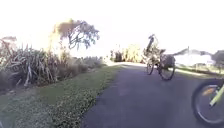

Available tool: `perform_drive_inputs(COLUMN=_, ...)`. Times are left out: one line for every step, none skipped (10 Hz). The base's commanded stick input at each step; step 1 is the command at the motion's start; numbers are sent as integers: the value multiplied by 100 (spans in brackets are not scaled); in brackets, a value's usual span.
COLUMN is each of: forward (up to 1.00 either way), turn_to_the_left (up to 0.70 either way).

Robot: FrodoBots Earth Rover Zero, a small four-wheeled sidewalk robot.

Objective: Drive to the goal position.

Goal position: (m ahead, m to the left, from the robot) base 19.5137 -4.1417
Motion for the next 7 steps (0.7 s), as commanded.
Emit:
perform_drive_inputs(forward=0, turn_to_the_left=-100)
perform_drive_inputs(forward=0, turn_to_the_left=0)
perform_drive_inputs(forward=0, turn_to_the_left=0)
perform_drive_inputs(forward=0, turn_to_the_left=0)
perform_drive_inputs(forward=0, turn_to_the_left=0)
perform_drive_inputs(forward=0, turn_to_the_left=0)
perform_drive_inputs(forward=0, turn_to_the_left=0)
